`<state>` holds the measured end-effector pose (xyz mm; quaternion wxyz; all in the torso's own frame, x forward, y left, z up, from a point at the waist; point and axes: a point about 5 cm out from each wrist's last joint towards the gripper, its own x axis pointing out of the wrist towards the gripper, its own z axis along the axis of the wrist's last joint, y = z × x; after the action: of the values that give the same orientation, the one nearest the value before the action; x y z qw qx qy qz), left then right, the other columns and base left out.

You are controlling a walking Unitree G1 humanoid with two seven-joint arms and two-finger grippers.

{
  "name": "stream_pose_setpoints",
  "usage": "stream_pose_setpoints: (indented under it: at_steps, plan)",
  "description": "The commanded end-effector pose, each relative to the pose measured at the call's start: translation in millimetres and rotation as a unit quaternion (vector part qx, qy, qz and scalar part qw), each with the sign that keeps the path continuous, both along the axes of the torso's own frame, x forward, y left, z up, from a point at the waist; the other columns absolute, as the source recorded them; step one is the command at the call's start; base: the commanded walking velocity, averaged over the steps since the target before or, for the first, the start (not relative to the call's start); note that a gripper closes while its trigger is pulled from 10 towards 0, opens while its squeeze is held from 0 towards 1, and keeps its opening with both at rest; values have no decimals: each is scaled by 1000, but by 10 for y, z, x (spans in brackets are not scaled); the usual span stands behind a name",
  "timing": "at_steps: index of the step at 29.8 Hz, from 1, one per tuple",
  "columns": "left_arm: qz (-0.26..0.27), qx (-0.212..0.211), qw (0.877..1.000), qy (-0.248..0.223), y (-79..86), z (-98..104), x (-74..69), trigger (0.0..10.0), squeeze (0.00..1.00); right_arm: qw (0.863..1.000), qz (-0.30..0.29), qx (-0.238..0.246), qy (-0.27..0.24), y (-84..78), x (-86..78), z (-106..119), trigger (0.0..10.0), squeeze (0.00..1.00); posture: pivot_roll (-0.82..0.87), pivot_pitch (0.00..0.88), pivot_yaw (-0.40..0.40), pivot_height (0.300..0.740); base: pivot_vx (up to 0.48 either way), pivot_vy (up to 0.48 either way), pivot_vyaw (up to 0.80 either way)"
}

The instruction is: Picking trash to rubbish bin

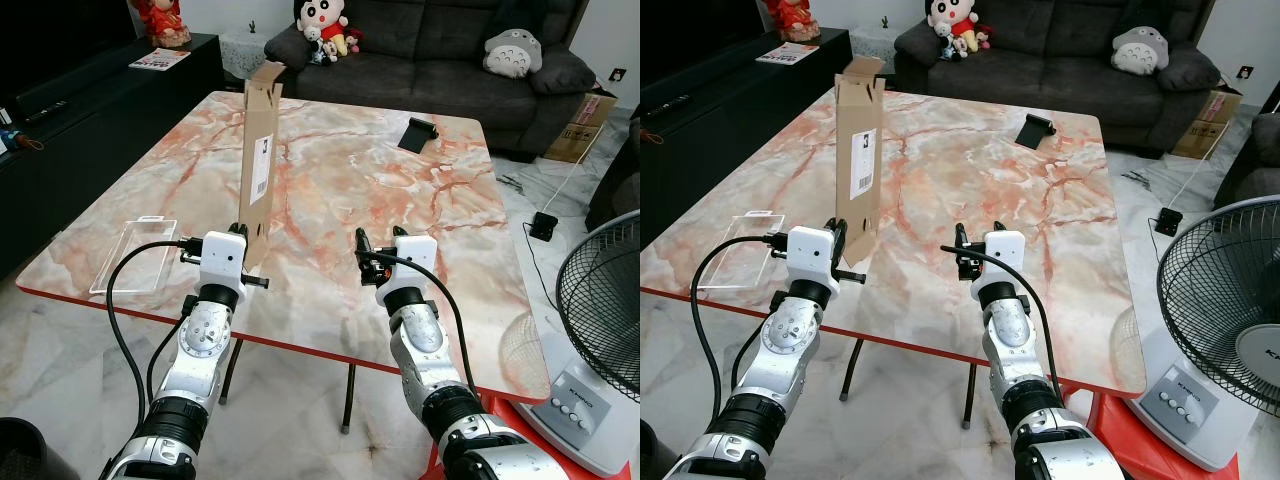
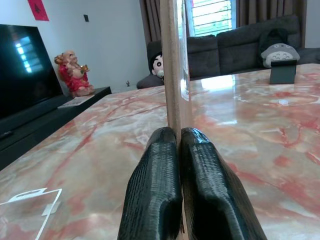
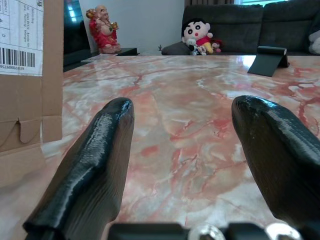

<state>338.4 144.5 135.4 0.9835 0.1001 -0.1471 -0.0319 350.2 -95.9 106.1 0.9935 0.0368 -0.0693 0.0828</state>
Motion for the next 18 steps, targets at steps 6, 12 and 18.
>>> stream_pose_setpoints:
  at_steps: [6, 12, 18]
  plan:
    - [-4, -4, 1000, -10, -36, 15, 4, 10000, 0, 1000, 1, 3, -19, 20, 18, 78, 10000, 0, -18, 0, -41, 740, 0, 0, 0]
    - [-11, 7, 1000, -9, -62, -5, -3, 10000, 0, 1000, 4, 4, -20, 48, 17, 86, 10000, 0, -19, 0, -38, 740, 0, 0, 0]
    - [-10, 4, 1000, -10, -61, -15, -8, 10000, 0, 1000, 7, 4, -19, 52, 11, 78, 10000, 0, -19, 0, -39, 740, 0, 0, 0]
